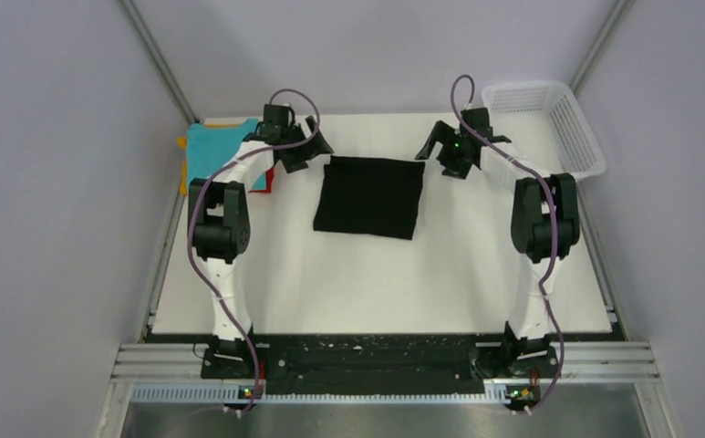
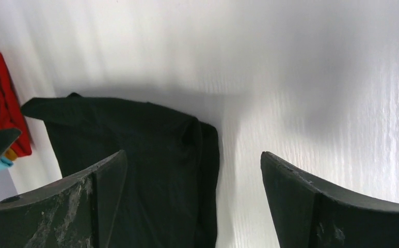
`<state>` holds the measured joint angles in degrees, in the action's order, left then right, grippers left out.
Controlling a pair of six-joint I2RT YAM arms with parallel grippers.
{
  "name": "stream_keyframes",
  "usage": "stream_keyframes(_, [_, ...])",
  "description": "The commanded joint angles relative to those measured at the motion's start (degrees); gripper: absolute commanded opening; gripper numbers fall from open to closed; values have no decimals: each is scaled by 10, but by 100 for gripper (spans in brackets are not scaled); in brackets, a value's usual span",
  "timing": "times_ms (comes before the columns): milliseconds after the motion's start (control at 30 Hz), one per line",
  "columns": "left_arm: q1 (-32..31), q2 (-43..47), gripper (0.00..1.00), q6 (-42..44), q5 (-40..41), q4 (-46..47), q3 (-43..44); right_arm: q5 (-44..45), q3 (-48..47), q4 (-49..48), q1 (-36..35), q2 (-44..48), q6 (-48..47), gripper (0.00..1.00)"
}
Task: Fold and stack the t-shirts
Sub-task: Put the neatly folded tshirt into the corner of the board with the left arm
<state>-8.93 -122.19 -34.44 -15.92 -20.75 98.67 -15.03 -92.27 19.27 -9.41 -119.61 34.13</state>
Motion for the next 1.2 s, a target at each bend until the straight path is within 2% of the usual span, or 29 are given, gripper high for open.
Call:
stream_keyframes(0, [-1, 53, 99, 33, -50, 26, -35, -8, 52, -11, 2, 94, -20, 99])
stream_keyframes(100, [-4, 40, 99, 71, -97, -5, -44, -34, 109, -31, 2, 146, -26, 99])
stream_keyframes(200, [-12, 21, 99, 100, -96, -34, -44, -53, 174, -48, 2, 193, -23, 99])
stream_keyframes(533, [-54, -25, 97, 114, 3, -49, -46, -65, 308, -27, 2, 322, -29, 99])
stream_keyframes(700, [-92, -50, 90, 116, 112, -92, -20, -38, 332, 10, 2, 385, -43, 99])
stream_keyframes(800, [-111, -65, 77, 107, 175, -134, 3, -21, 347, 24, 2, 420, -49, 99])
stream_keyframes(900, [-134, -78, 69, 89, 246, -160, 12, -11, 359, 33, 2, 453, -55, 99])
stream_keyframes(933, [-138, -83, 62, 82, 248, -167, 18, -8, 364, 35, 2, 462, -57, 99])
stream_keyframes(1067, [-147, -102, 23, 64, 245, -177, 32, -1, 377, 45, 2, 491, -64, 99])
stream_keyframes(1133, [-147, -109, 0, 59, 267, -197, 46, 2, 383, 48, 2, 504, -68, 99])
stream_keyframes(1167, [-146, -108, 0, 60, 283, -204, 53, 5, 387, 50, 2, 511, -70, 99])
